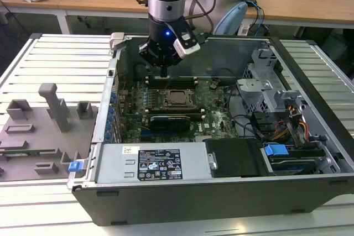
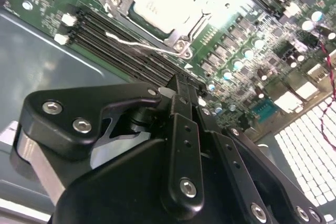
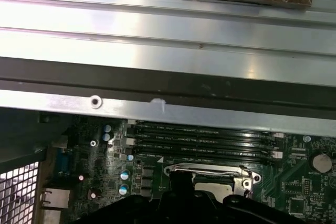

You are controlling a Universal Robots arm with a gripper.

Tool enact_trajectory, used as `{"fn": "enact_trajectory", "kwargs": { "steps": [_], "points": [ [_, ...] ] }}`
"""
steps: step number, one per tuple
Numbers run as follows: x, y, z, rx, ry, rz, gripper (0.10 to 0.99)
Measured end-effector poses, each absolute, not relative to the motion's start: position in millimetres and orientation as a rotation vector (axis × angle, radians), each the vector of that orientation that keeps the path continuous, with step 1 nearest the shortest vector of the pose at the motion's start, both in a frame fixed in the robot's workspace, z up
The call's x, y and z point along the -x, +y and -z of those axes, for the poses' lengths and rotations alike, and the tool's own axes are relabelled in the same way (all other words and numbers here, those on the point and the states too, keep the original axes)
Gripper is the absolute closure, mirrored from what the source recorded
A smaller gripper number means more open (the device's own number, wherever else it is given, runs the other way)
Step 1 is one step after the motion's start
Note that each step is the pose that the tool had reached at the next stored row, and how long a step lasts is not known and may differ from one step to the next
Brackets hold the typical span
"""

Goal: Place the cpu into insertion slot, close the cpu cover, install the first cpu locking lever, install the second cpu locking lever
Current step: 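Install the first cpu locking lever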

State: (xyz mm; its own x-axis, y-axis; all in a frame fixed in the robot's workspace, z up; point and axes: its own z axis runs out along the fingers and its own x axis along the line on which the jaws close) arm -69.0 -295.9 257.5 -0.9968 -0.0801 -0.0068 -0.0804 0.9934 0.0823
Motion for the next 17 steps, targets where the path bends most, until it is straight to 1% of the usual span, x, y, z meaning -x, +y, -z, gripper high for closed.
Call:
{"fn": "enact_trajectory", "kwargs": {
  "steps": [6, 11, 17],
  "points": [
    [65.3, -295.9, -255.1, 0.126, 3.133, -0.132, 0.98],
    [65.2, -296.9, -253.6, 0.126, 3.126, -0.211, 0.98],
    [65.2, -296.9, -245.2, 0.124, 3.124, -0.213, 0.98]
  ]
}}
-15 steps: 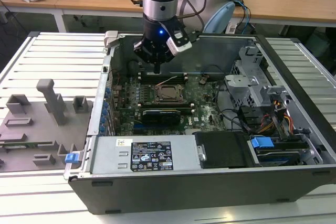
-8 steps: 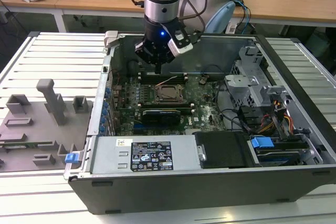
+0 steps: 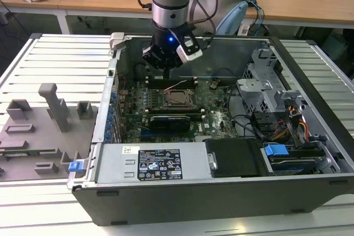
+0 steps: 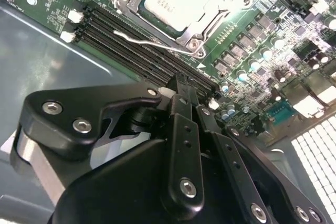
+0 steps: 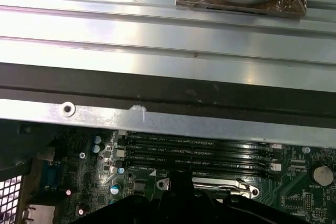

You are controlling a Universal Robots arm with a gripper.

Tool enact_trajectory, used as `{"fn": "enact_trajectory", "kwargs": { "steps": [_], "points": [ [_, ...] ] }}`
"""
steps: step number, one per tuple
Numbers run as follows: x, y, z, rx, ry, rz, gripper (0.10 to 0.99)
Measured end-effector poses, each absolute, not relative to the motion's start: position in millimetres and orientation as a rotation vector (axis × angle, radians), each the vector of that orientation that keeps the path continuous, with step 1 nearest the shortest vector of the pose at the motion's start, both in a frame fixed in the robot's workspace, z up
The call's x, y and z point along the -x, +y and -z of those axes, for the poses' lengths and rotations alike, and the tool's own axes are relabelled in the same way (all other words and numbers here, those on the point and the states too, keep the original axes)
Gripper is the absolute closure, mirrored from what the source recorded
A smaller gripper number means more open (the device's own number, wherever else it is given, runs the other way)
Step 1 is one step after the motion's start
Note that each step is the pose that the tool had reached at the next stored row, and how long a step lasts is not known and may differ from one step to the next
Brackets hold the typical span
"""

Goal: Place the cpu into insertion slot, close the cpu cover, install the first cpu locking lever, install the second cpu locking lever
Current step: 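Install the first cpu locking lever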

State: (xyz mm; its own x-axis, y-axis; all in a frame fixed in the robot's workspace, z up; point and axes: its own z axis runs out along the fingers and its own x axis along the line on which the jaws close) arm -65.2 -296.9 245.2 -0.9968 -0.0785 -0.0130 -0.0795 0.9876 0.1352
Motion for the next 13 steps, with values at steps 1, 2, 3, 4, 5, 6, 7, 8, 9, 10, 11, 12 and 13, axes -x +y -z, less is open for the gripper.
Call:
{"fn": "enact_trajectory", "kwargs": {
  "steps": [1, 2, 3, 4, 5, 6, 7, 8, 9, 10, 11, 12, 13],
  "points": [
    [65.2, -296.9, -244.5, 0.124, 3.124, -0.213, 0.98],
    [65.2, -297.0, -244.0, 0.124, 3.123, -0.213, 0.98],
    [65.3, -297.0, -243.5, 0.124, 3.123, -0.215, 0.98],
    [65.1, -297.0, -242.7, 0.124, 3.123, -0.218, 0.98],
    [64.9, -297.0, -241.8, 0.124, 3.123, -0.221, 0.98],
    [64.5, -297.0, -240.8, 0.124, 3.122, -0.225, 0.98],
    [61.9, -297.0, -238.7, 0.124, 3.121, -0.235, 0.98],
    [60.9, -297.0, -237.9, 0.124, 3.121, -0.235, 0.98],
    [60.0, -297.0, -237.0, 0.124, 3.121, -0.235, 0.98],
    [59.2, -297.0, -235.6, 0.125, 3.121, -0.235, 0.98],
    [59.1, -297.0, -234.6, 0.134, 3.121, -0.235, 0.98],
    [58.9, -297.0, -233.9, 0.145, 3.121, -0.235, 0.98],
    [57.8, -297.0, -232.8, 0.153, 3.12, -0.235, 0.98]
  ]
}}
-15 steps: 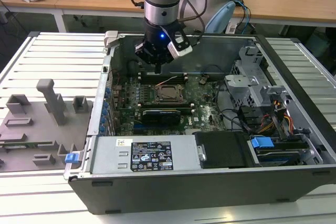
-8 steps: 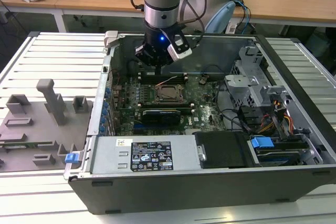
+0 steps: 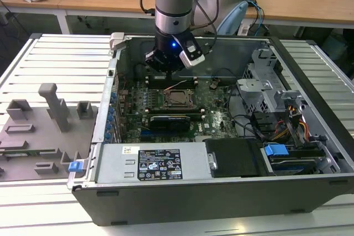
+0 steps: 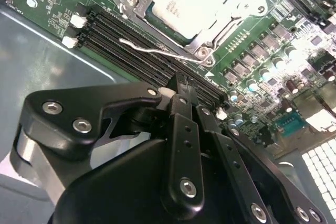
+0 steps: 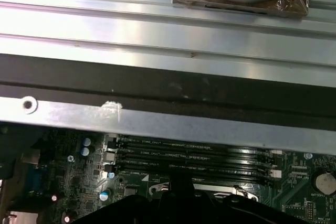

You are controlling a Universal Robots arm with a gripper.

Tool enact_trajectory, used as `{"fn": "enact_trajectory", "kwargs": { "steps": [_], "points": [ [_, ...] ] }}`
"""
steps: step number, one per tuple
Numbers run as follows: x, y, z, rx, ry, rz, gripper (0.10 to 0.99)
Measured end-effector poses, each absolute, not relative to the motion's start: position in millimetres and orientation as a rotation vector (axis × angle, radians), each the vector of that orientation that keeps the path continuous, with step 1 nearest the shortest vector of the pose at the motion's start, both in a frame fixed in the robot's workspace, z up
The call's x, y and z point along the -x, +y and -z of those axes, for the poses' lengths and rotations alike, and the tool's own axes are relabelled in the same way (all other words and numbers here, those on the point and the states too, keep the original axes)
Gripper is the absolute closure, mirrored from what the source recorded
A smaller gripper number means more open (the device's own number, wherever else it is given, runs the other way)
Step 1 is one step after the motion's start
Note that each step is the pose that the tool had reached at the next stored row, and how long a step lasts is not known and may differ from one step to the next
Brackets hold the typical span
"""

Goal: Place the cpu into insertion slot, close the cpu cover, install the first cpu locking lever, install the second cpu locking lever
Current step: 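Install the first cpu locking lever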

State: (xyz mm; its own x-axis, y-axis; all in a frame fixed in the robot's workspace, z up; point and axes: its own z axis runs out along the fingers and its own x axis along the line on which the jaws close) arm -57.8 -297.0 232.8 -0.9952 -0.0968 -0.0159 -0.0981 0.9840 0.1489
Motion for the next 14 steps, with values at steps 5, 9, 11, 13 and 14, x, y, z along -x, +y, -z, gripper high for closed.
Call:
{"fn": "enact_trajectory", "kwargs": {
  "steps": [5, 9, 11, 13, 14],
  "points": [
    [42.2, -297.0, -229.9, 0.153, 3.121, -0.232, 0.98],
    [37.8, -296.6, -227.9, 0.154, 3.124, -0.194, 0.98],
    [37.5, -296.6, -227.7, 0.153, 3.124, -0.194, 0.98],
    [36.8, -296.5, -227.0, 0.154, 3.124, -0.194, 0.98],
    [36.7, -296.5, -226.9, 0.154, 3.124, -0.194, 0.98]
  ]
}}
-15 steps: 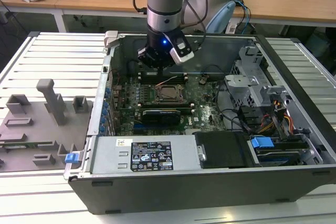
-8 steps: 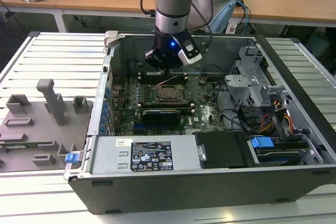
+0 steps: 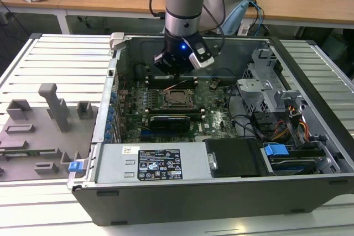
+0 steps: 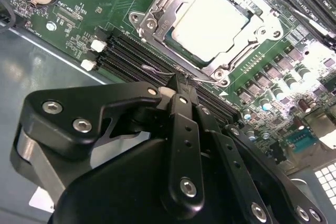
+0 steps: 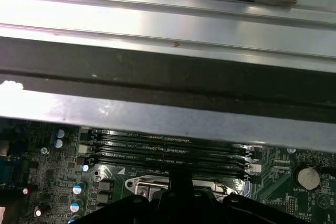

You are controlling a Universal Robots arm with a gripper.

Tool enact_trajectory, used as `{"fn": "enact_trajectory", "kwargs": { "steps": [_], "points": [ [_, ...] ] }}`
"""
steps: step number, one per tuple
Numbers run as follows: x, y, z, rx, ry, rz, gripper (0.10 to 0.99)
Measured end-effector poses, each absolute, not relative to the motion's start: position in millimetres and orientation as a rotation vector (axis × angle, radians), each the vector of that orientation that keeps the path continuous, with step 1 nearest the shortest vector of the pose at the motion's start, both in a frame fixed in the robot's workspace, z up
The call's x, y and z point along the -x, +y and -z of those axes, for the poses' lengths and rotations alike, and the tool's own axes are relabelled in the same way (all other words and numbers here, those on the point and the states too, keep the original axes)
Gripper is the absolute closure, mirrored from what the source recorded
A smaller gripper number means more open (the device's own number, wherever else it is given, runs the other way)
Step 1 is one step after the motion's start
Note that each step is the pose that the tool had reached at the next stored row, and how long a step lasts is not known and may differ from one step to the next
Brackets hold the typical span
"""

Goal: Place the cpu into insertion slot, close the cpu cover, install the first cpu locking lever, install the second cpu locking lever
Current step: 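Install the first cpu locking lever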

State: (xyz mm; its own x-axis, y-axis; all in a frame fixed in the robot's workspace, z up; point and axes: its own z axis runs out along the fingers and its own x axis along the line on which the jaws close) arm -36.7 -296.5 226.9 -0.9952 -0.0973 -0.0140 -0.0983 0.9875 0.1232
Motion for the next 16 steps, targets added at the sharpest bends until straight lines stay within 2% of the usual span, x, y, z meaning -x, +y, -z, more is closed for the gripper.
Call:
{"fn": "enact_trajectory", "kwargs": {
  "steps": [16],
  "points": [
    [34.5, -296.5, -224.0, 0.154, 3.124, -0.194, 0.98]
  ]
}}
